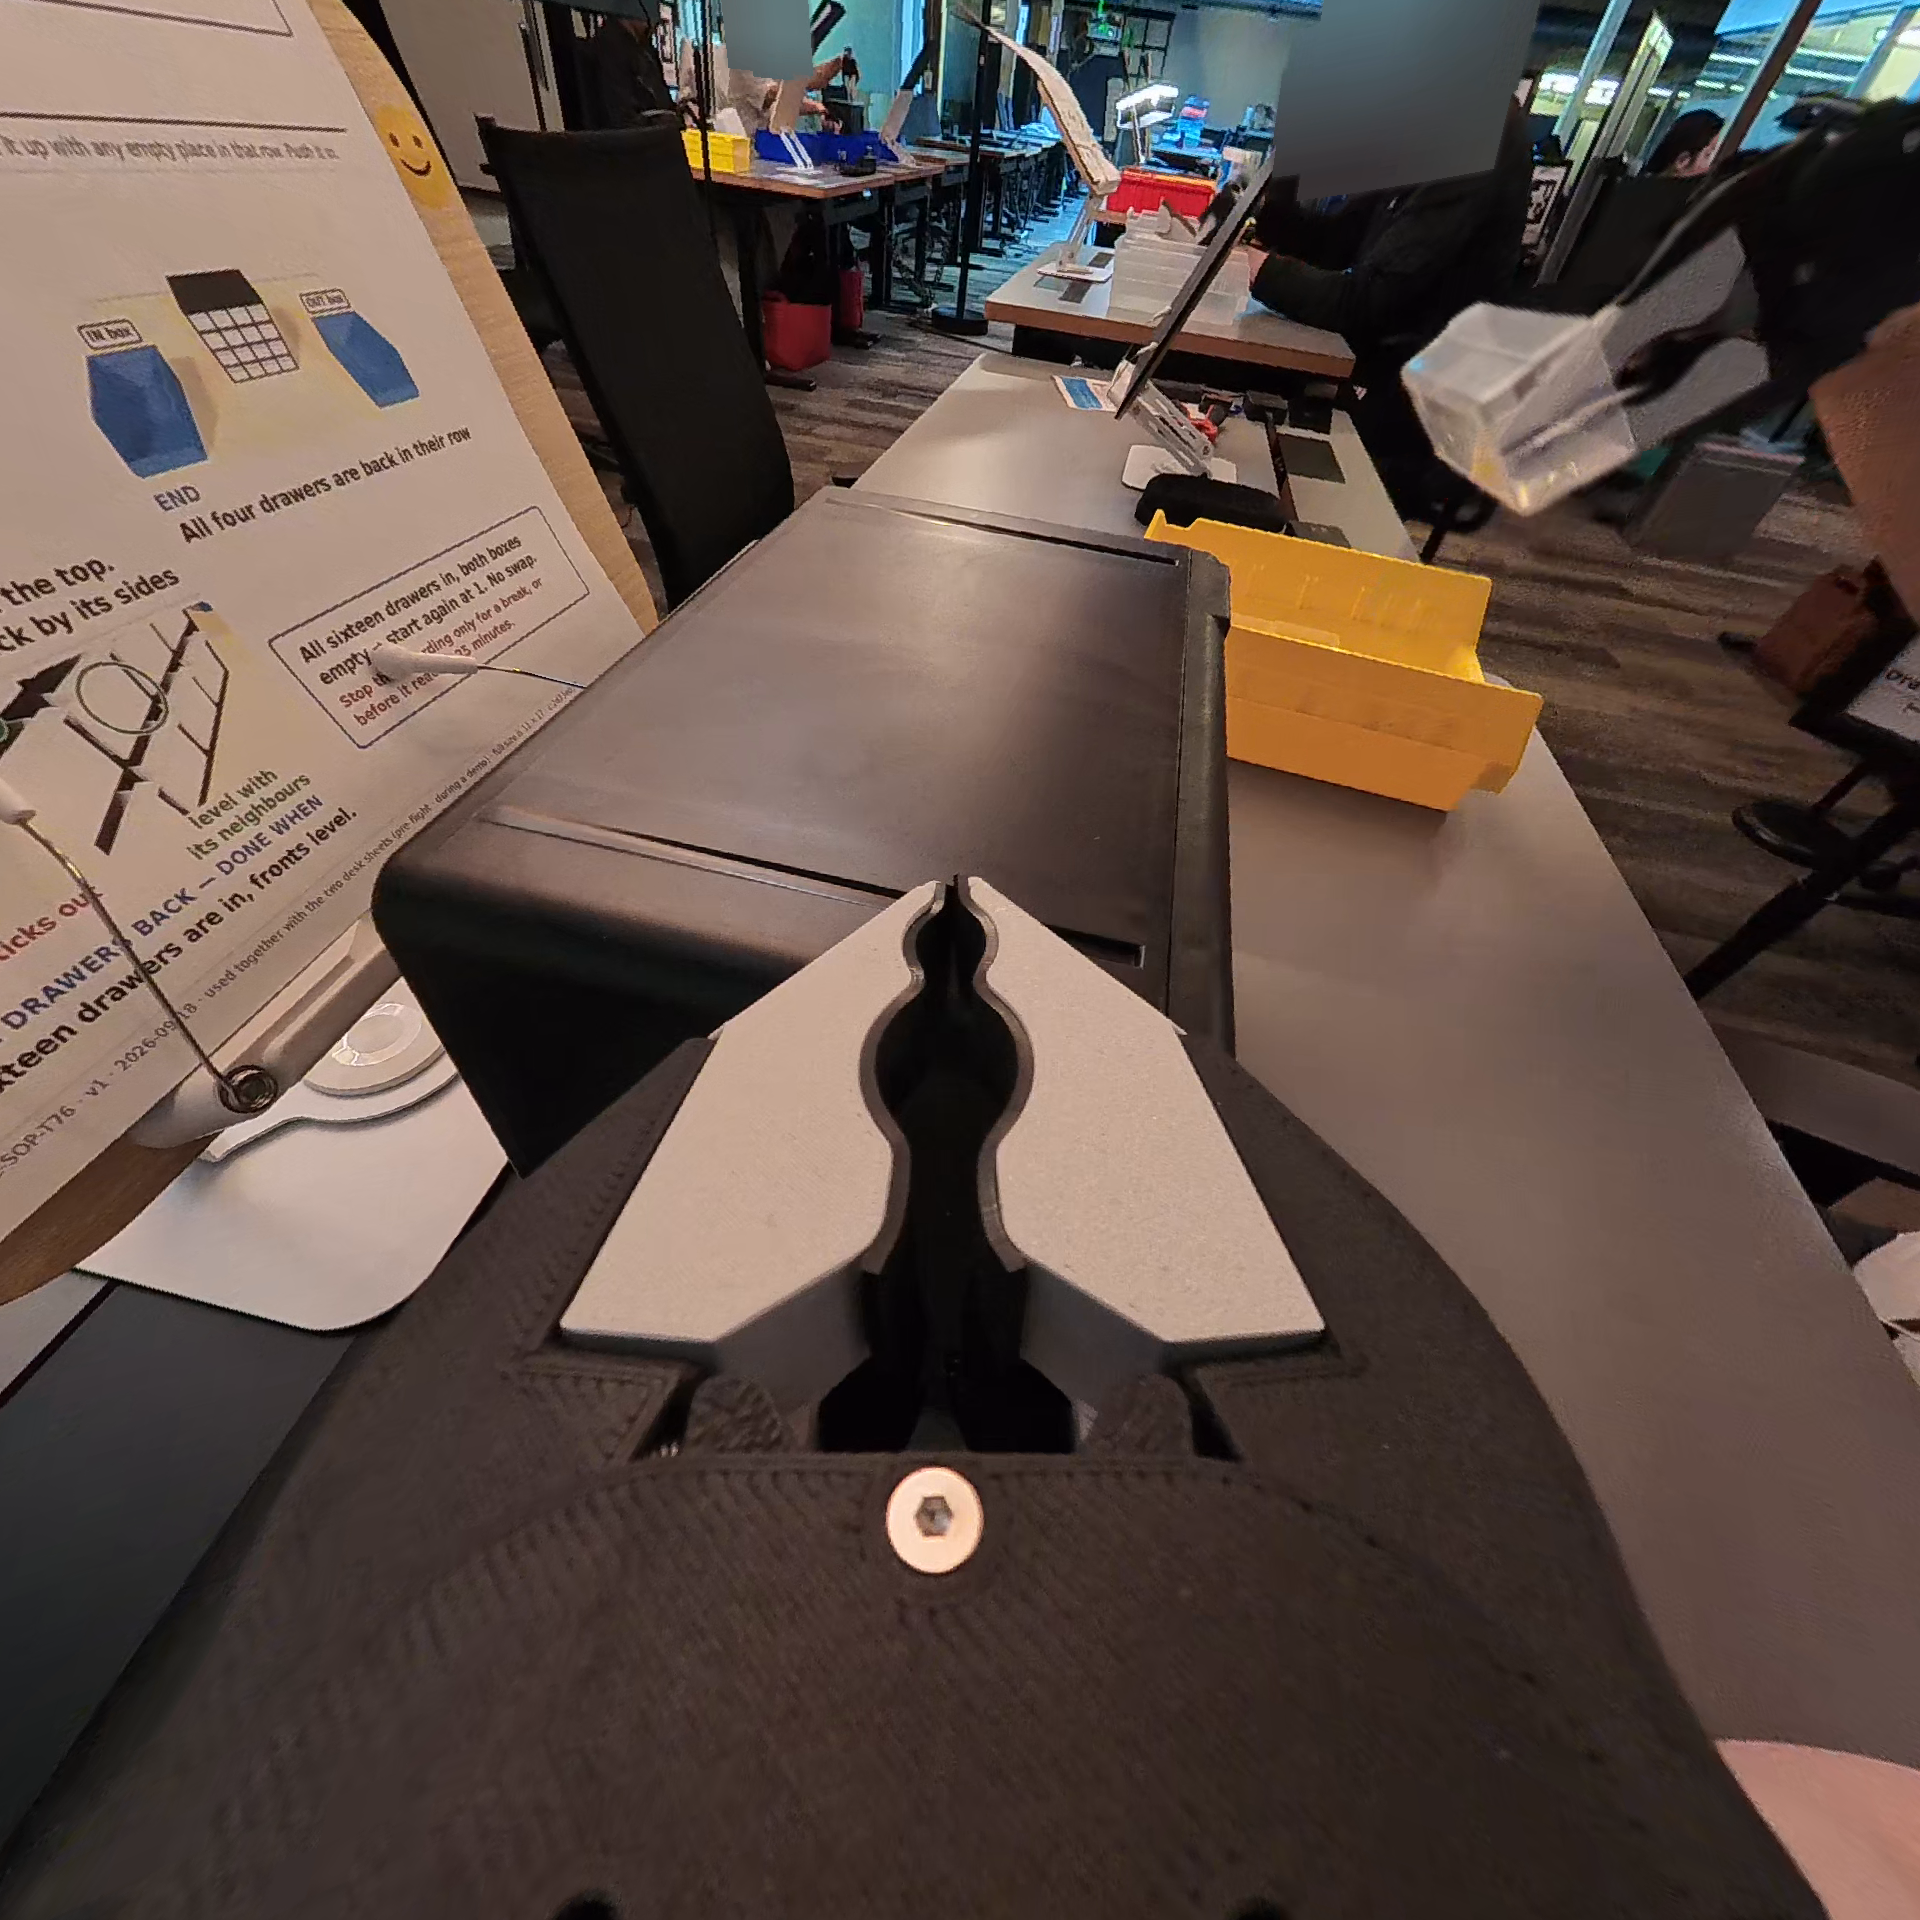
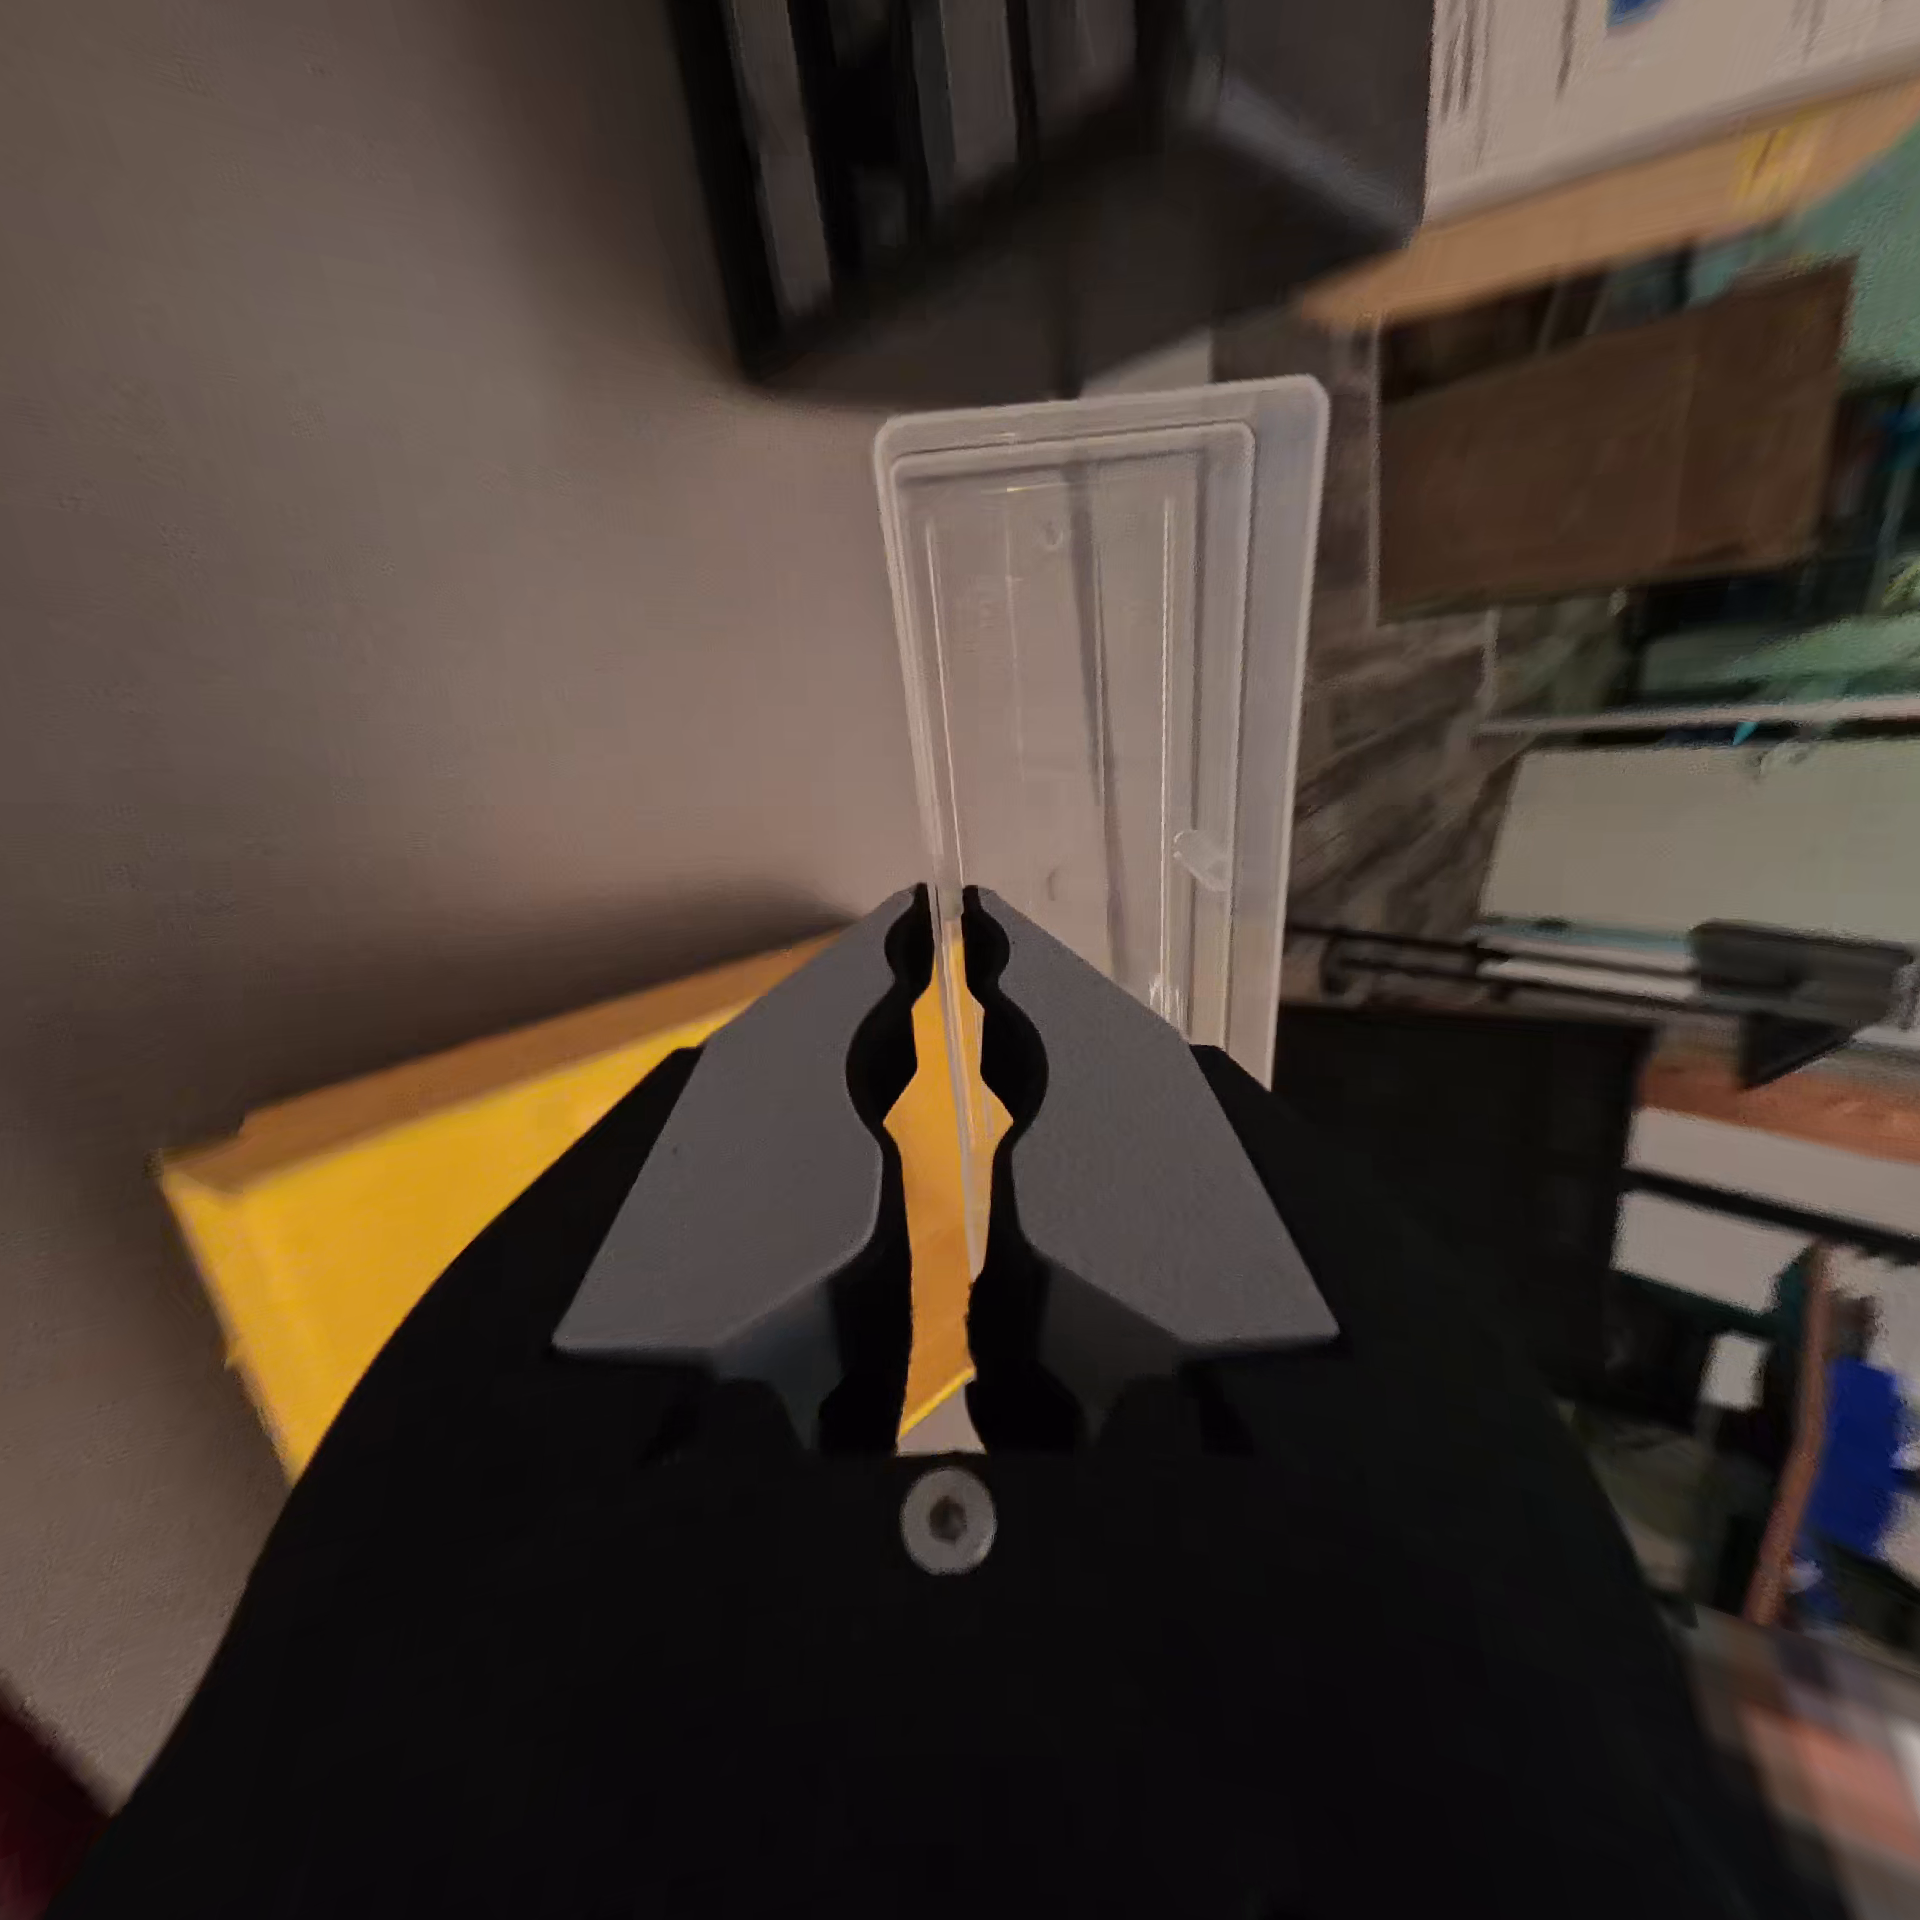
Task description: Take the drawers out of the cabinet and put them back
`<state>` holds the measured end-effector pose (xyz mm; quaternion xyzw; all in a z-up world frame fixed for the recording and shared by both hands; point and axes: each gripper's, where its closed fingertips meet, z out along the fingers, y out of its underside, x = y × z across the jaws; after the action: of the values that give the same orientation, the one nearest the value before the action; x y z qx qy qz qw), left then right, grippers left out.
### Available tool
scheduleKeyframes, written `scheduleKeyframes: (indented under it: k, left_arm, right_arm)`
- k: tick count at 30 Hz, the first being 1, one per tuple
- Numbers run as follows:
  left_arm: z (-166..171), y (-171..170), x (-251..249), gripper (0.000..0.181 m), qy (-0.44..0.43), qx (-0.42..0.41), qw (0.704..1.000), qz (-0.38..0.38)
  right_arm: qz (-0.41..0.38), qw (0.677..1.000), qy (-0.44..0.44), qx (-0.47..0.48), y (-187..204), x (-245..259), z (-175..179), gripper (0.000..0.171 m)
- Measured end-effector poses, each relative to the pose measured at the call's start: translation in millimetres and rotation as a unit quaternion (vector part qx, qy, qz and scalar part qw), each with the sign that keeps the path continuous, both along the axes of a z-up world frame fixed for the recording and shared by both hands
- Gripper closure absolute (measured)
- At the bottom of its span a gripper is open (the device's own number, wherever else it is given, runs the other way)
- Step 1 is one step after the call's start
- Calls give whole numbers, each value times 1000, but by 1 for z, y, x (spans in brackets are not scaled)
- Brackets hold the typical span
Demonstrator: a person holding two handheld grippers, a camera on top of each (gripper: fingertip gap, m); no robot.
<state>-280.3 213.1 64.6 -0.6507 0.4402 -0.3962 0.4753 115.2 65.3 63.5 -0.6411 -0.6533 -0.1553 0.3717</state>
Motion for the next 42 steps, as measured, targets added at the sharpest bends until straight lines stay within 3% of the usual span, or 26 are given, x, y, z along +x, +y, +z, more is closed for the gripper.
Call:
scheduleKeyframes:
  k: [4,7,17,29,36,42]
  left_arm:
    - [0,0,0,181,1,-2,1000,2]
    - [0,0,0,181,5,0,1000,4]
    - [0,0,0,181,8,0,1000,7]
    - [0,0,0,181,8,-1,1000,8]
    - [0,0,0,181,9,-1,1000,8]
    - [0,0,0,181,7,-2,1000,7]
  right_arm:
    - [-102,987,-65,-101,-26,107,-66,167]
    - [-140,973,-57,-176,-56,145,-108,168]
    - [-113,954,-79,-266,-77,150,-192,168]
    - [-117,939,-139,-293,-70,174,-217,166]
    - [-159,937,-156,-269,-57,189,-215,146]
    - [-181,948,-136,-225,-63,192,-195,146]
